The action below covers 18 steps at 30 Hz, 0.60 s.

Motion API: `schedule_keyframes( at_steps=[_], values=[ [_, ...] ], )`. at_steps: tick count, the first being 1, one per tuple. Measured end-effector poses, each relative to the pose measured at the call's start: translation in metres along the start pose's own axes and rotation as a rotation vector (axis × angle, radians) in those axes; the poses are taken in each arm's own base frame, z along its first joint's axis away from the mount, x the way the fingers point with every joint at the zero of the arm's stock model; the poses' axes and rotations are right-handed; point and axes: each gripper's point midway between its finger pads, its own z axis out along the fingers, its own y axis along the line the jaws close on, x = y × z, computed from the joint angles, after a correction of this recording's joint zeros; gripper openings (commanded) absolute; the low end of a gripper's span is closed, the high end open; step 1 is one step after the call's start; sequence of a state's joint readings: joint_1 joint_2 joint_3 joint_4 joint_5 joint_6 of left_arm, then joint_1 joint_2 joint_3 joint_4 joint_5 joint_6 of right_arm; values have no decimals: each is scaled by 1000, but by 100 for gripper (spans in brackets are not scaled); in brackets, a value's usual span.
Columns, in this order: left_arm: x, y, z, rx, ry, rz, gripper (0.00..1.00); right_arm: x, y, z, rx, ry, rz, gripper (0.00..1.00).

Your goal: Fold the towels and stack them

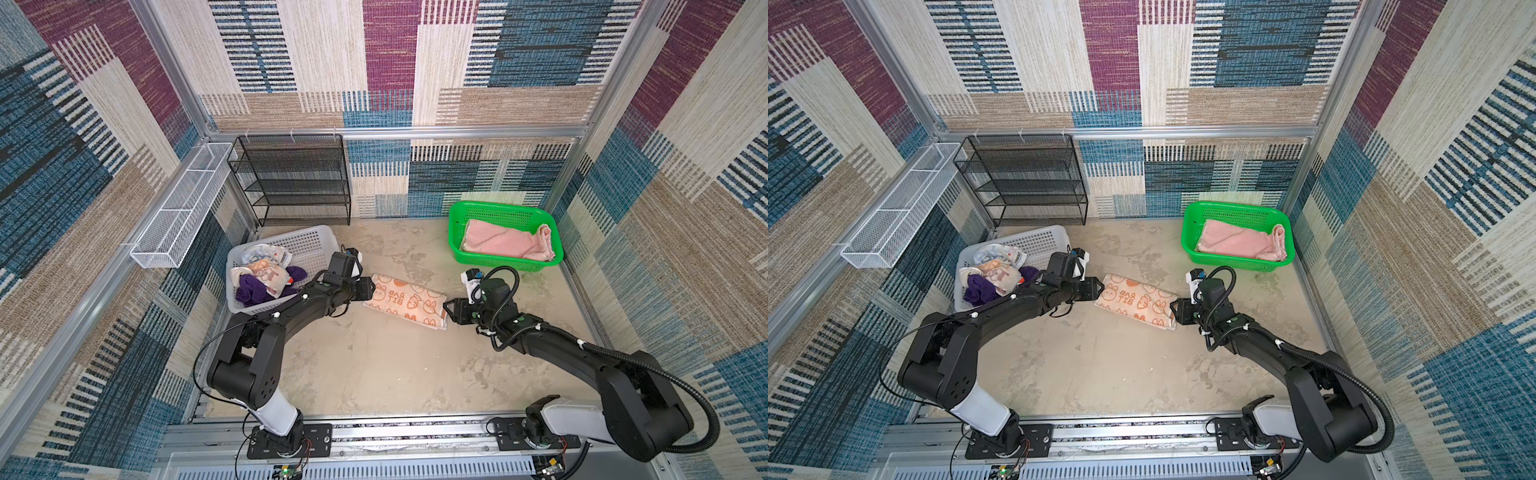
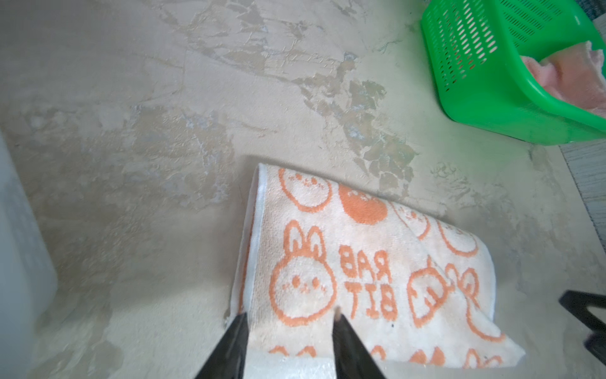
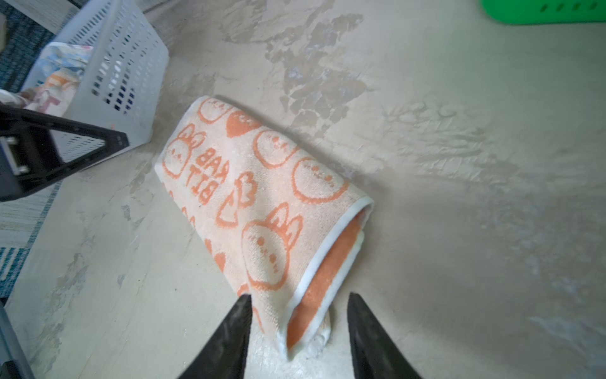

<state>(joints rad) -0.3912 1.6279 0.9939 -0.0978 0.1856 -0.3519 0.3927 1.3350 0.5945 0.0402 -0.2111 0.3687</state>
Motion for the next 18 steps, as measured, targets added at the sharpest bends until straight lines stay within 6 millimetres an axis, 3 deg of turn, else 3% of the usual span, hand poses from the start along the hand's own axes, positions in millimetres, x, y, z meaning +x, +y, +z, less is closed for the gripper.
schedule_keyframes(
  at_steps=[6, 10, 15, 18],
  values=[
    [-6, -31, 1, 54, -5, 50, 46, -4, -15, 29, 44, 33, 45, 39],
    [9, -43, 15, 81, 44, 69, 40, -8, -18, 45, 40, 42, 53, 38],
    [38, -37, 32, 65, 120, 59, 35, -10, -18, 58, 27, 51, 58, 31],
    [56, -28, 39, 45, 165, 45, 33, -8, -20, 63, 26, 62, 66, 21]
  ],
)
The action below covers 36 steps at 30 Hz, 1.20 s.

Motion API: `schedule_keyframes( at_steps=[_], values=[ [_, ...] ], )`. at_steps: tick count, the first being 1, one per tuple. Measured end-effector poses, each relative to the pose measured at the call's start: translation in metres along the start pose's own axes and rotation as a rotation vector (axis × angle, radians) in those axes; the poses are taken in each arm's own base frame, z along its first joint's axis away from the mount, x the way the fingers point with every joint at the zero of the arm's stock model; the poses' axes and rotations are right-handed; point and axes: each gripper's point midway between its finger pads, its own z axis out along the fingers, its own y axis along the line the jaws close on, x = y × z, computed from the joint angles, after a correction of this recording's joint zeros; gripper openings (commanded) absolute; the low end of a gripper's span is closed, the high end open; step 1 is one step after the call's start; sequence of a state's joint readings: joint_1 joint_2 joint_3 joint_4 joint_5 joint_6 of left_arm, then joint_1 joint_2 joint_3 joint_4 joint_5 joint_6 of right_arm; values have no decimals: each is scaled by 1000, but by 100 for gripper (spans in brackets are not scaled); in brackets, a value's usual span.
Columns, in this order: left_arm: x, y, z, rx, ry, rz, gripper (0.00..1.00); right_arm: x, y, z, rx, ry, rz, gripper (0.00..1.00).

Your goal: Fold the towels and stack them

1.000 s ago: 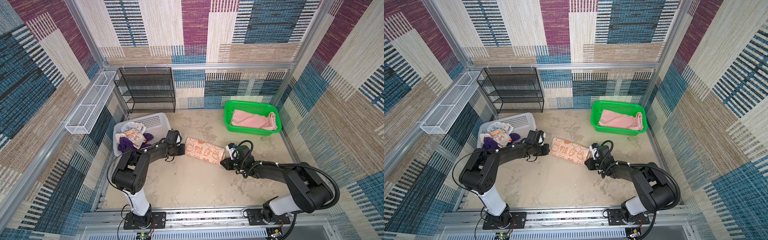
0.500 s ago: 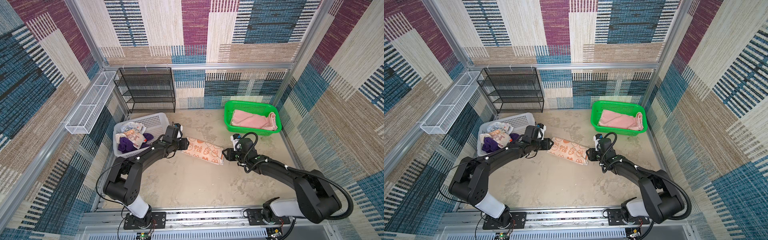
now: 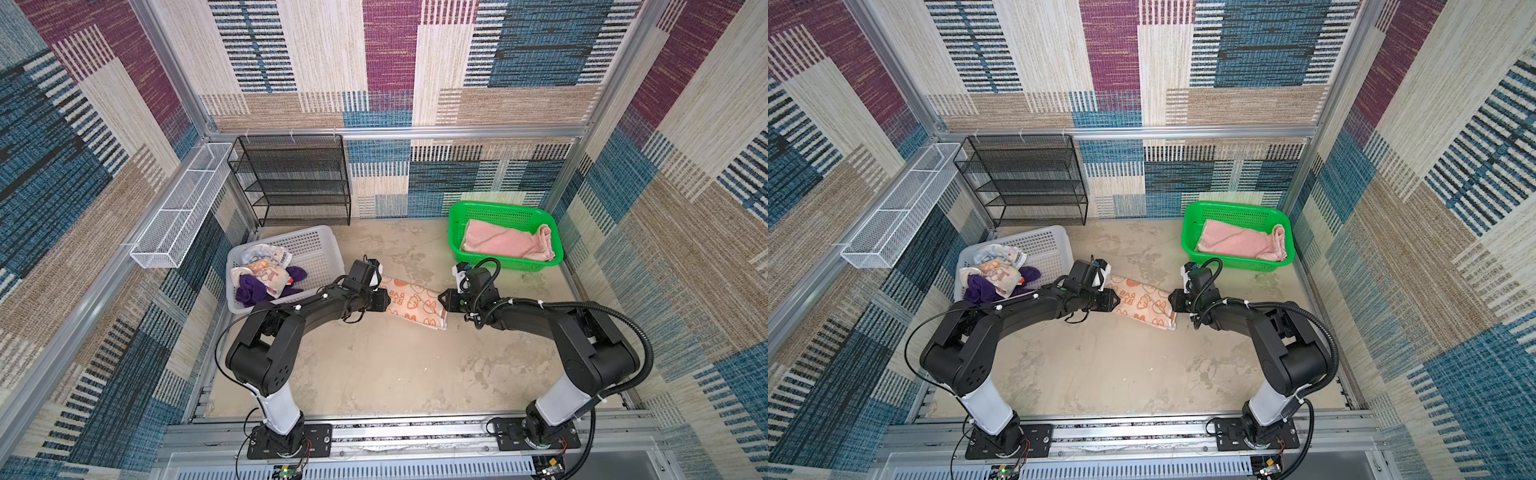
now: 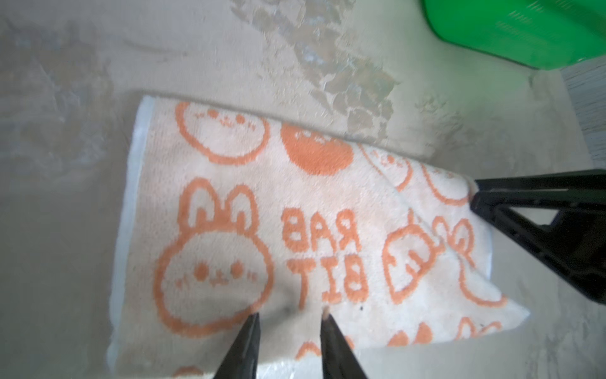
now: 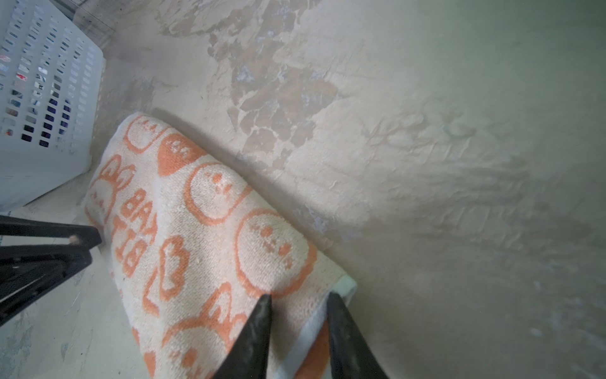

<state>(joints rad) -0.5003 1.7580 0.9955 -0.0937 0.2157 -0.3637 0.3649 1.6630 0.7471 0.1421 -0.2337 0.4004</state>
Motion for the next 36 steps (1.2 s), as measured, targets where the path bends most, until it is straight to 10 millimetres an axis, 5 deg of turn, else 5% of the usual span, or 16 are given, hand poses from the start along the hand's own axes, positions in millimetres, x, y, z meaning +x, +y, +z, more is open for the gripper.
schedule_keyframes(
  at_steps=[5, 13, 15, 20, 24, 30, 36],
  values=[
    [18, 7, 8, -15, 41, -8, 32, -5, -1, 1, -2, -15, 11, 0],
    [18, 9, 13, -15, 27, -3, 30, -36, -3, -5, 49, -89, -24, 1],
    [16, 10, 14, -15, 18, 3, 29, -41, -6, -6, 77, -102, -48, 7],
    [14, 11, 16, -19, 5, 10, 29, -48, -19, -7, 166, -110, -107, 44],
    [12, 10, 16, -19, 4, 11, 30, -50, -19, -13, 175, -116, -123, 62],
    [11, 6, 4, -21, 22, 6, 35, -49, 13, -35, 57, -138, -123, 66],
    [-17, -16, -23, 37, -57, 26, 38, -19, 44, -43, -95, -77, -113, 69]
  ],
)
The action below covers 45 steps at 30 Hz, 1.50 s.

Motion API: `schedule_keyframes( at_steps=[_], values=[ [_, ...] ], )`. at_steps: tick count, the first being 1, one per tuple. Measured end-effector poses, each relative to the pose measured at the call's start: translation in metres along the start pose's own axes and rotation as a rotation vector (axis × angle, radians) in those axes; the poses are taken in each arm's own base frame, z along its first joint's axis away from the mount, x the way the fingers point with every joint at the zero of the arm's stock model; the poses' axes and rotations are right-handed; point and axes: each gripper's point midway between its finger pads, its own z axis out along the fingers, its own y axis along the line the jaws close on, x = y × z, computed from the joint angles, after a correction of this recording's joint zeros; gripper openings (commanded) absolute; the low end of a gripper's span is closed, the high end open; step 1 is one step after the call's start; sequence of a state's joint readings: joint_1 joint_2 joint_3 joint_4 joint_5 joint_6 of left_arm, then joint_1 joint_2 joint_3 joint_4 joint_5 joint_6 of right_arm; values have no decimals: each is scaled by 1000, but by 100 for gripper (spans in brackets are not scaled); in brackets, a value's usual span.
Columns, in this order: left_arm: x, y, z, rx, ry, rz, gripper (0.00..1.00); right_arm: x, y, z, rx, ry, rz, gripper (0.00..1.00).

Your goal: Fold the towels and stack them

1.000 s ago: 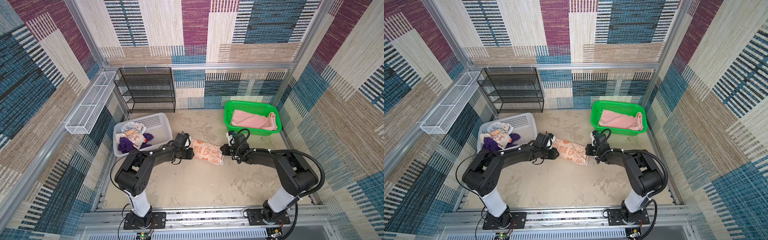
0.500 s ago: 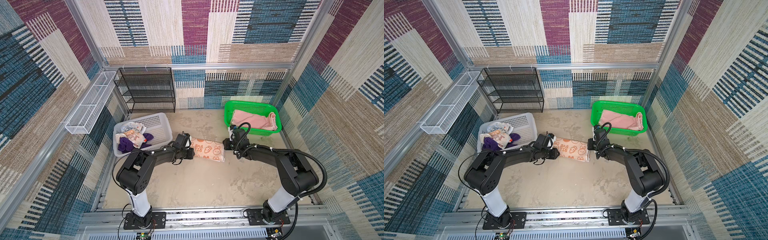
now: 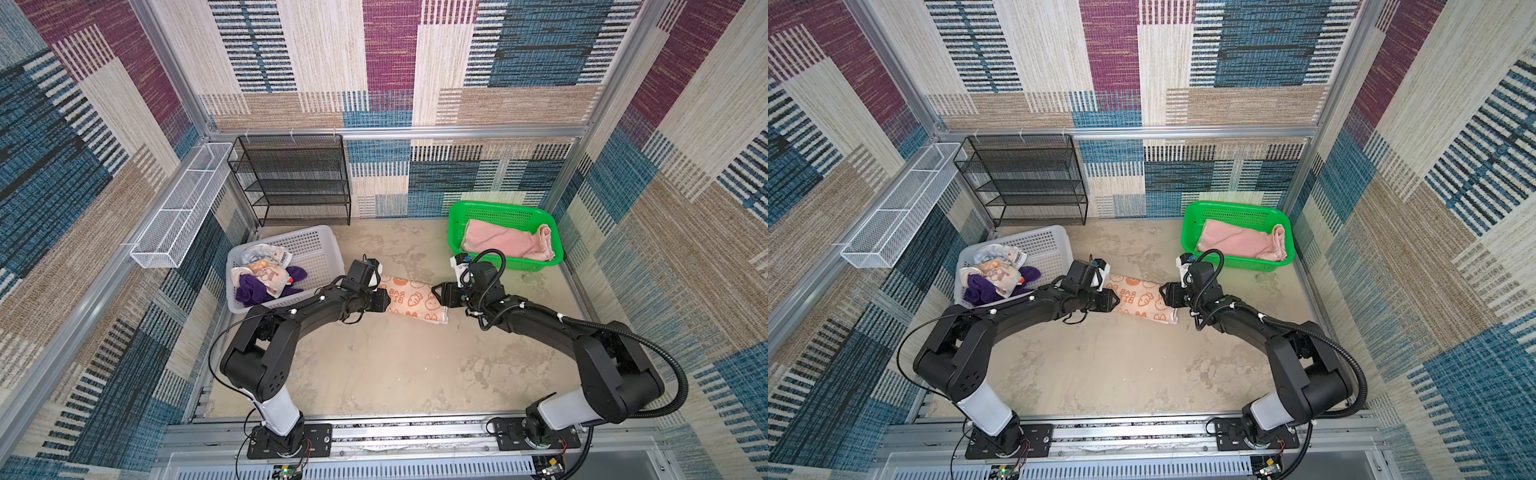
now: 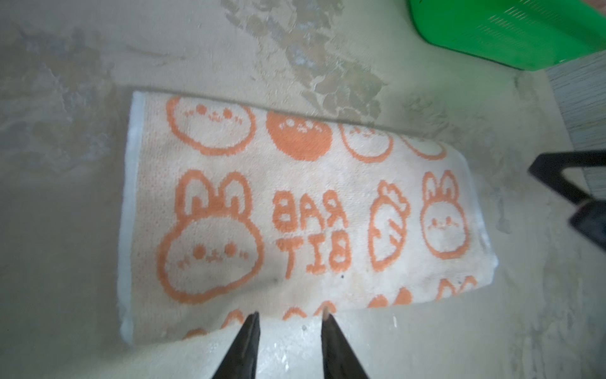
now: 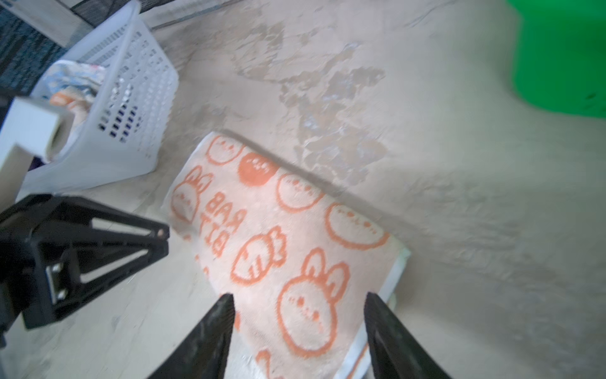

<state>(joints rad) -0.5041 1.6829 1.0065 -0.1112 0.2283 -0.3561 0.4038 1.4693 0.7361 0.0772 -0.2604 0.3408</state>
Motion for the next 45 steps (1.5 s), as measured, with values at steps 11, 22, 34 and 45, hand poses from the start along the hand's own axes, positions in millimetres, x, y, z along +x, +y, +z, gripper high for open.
schedule_keyframes(
  at_steps=[11, 22, 34, 45],
  values=[
    [-18, -7, 10, 19, -17, 9, 38, 52, -22, -10, 43, 79, 125, 86],
    [14, 17, 39, -39, 72, -14, 37, 69, -26, 19, -3, 123, 220, 65],
    [18, 20, 44, -26, 36, -6, 36, 51, -18, 58, -94, 101, 242, 23],
    [16, 6, 33, 40, 12, 1, 72, -2, -8, 70, -60, 82, 129, 0]
  ],
)
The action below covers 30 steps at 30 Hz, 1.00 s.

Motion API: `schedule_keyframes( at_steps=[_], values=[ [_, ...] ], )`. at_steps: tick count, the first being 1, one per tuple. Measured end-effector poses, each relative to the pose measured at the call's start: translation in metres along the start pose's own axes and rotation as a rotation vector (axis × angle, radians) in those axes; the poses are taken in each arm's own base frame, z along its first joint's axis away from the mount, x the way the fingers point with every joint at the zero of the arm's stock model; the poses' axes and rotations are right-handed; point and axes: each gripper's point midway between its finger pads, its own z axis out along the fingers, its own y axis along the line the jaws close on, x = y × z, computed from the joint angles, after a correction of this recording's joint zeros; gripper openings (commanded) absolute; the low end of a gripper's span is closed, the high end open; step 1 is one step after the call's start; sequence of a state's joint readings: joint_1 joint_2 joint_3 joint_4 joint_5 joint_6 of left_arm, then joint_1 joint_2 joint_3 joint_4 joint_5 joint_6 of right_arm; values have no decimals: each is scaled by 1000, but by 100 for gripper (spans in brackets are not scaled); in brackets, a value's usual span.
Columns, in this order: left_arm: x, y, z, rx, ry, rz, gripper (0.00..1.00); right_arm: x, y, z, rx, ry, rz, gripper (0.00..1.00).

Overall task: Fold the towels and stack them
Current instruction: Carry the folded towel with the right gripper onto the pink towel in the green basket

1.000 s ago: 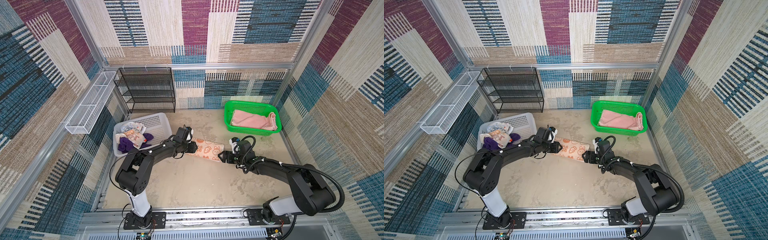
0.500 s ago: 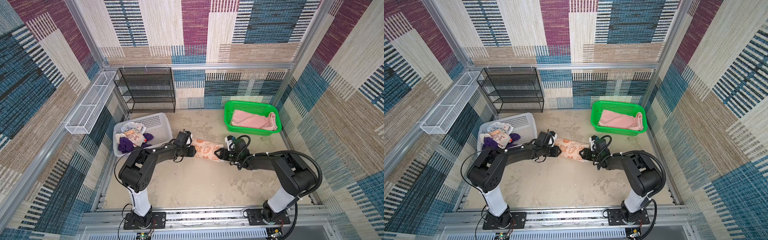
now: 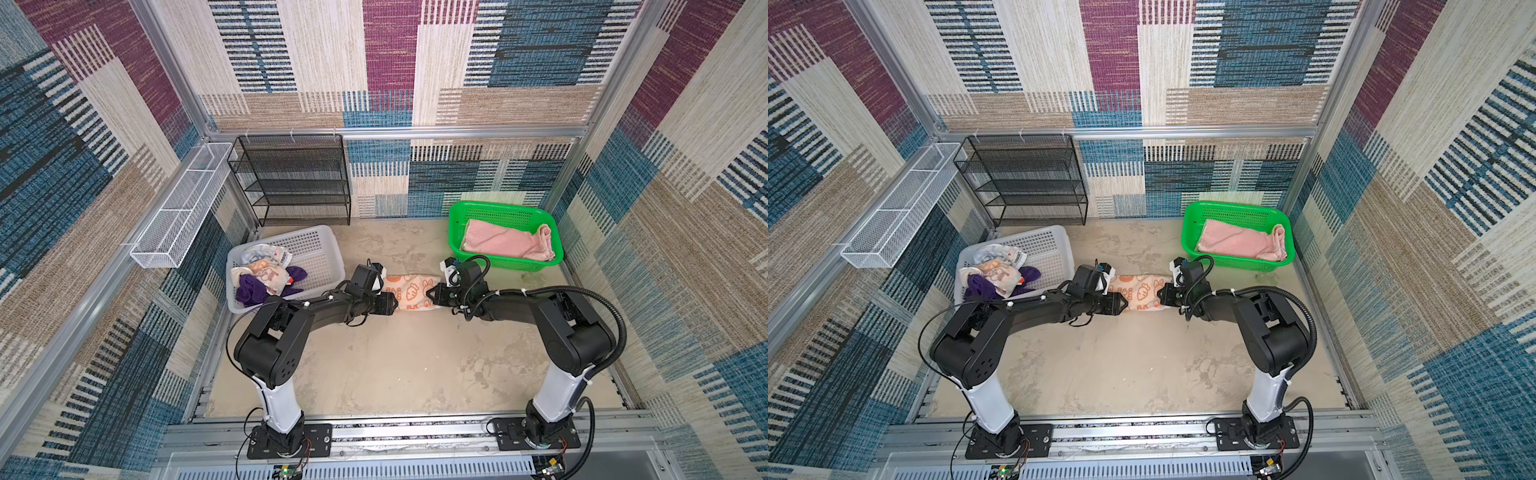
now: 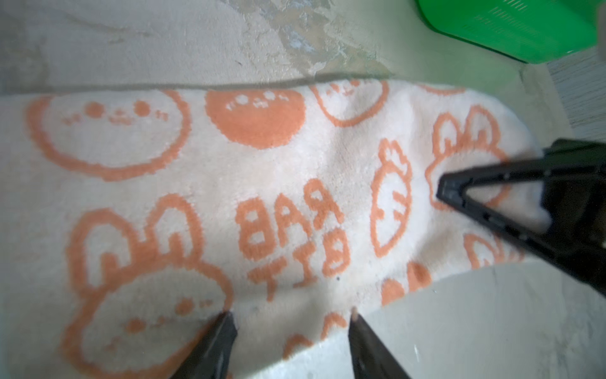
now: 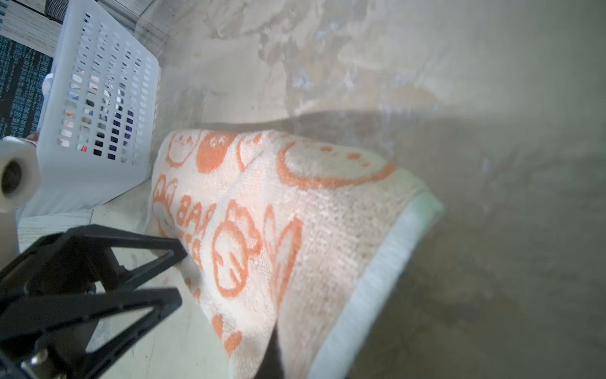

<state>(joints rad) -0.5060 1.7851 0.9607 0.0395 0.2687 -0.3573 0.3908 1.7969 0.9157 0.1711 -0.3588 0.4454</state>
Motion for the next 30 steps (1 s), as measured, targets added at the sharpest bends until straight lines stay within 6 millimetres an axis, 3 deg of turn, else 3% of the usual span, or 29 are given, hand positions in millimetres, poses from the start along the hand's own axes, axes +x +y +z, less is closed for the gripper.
schedule_keyframes(
  at_steps=[6, 10, 18, 21, 25, 30],
  values=[
    [-21, -27, -29, 95, -78, 19, 79, -68, 14, -8, 83, -63, -191, 0],
    [-27, -41, -49, 148, -116, 24, 79, -109, 2, -17, 133, -84, -246, 0],
    [-22, -47, -69, 164, -142, 30, 79, -172, -45, -45, 238, -112, -262, 0],
    [-17, -45, -71, 159, -136, 27, 79, -184, -67, -59, 274, -125, -241, 0],
    [-16, -41, -73, 136, -135, 22, 79, -197, -114, -84, 362, -157, -185, 0],
    [-15, -40, -73, 130, -131, 20, 79, -199, -166, -104, 480, -165, -130, 0]
  ],
)
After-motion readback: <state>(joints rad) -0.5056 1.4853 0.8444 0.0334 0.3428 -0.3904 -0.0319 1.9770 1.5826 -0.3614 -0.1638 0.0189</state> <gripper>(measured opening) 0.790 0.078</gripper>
